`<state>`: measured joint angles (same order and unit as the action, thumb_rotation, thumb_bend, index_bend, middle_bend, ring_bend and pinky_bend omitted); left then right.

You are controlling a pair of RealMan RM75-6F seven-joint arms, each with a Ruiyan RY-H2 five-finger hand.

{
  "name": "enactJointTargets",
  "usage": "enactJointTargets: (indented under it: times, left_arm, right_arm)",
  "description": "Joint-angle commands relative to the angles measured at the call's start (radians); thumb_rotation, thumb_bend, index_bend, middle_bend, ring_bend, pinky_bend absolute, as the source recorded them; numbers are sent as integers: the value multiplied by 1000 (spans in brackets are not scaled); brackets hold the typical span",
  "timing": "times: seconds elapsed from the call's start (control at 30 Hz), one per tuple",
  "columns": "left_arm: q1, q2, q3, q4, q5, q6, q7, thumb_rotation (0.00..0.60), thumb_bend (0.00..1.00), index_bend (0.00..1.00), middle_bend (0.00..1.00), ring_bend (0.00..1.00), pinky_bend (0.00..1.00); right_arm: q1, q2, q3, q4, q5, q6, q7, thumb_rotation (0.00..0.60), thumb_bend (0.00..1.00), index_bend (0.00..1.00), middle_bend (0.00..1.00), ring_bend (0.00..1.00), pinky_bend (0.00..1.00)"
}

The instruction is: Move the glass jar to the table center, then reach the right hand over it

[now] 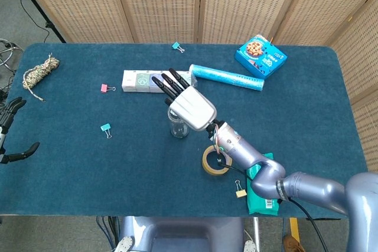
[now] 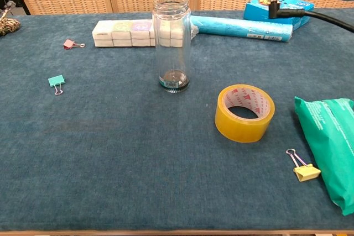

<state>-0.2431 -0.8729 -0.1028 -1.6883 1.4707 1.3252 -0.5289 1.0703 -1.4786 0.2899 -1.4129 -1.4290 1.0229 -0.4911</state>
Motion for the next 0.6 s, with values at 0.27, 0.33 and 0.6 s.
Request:
enactJointTargets:
  times: [0.27, 0.33, 0.6]
  left_arm:
    - [0, 2, 1, 5, 4, 0, -12, 600, 277, 0, 0, 0, 0]
    - [0, 3, 1, 6, 4, -1, -14, 600, 277, 0, 0, 0, 0]
    - [1, 3, 2, 8, 6, 1, -19, 600, 278, 0, 0, 0, 0]
  right_arm:
    - [4, -17, -12, 27, -4, 0, 0, 600, 531, 611, 0, 0, 0]
    - [4, -18, -13, 29, -5, 2, 0, 600, 531, 611, 0, 0, 0]
    - [6, -17, -21, 31, -10, -5, 12, 600, 530, 476, 0, 0, 0]
